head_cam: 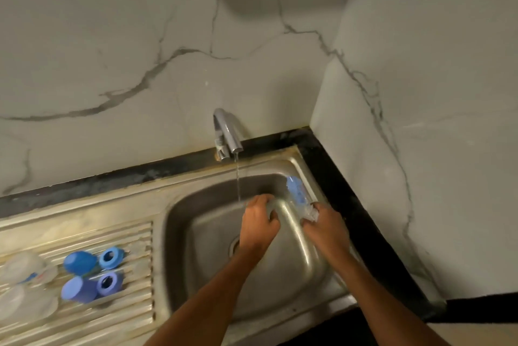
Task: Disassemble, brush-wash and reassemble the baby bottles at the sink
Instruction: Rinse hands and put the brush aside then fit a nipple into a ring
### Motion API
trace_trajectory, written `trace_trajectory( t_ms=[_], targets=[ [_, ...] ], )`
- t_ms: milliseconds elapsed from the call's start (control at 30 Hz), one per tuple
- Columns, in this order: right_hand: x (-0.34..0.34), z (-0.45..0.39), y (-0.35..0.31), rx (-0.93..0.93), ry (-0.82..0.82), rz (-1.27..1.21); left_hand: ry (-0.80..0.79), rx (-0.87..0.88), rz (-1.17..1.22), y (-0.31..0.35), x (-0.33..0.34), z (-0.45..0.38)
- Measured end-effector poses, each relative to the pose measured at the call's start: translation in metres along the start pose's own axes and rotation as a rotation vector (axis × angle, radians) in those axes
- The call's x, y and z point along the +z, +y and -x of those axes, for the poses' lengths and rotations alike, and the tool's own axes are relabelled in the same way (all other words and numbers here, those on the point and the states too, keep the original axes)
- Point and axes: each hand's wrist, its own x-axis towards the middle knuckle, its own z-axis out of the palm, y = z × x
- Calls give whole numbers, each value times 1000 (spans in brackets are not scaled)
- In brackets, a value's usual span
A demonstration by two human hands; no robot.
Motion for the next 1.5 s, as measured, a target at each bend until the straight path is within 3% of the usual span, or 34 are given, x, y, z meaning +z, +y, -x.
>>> trace_trajectory(
  t_ms=[467, 733, 933, 1033, 1100, 1367, 1500],
  targets=[
    [-30, -101, 43, 54, 205, 365, -92, 111, -53, 41, 66, -58],
    [-27, -121, 48, 13, 137, 531, -77, 90, -44, 35, 72, -75],
    [-21, -122, 31, -91, 212, 556, -61, 82, -54, 28, 64, -77],
    [-8, -115, 10, -298, 223, 400, -60, 58, -39, 20, 55, -74],
    [5, -106, -10, -330, 164, 223, -42, 15, -8, 11, 45, -69],
    [85, -88, -83, -43, -341, -382, 184, -313, 217, -42, -17, -50],
    [109, -84, -113, 151, -460, -662, 220, -379, 290, -54, -36, -55]
  ],
)
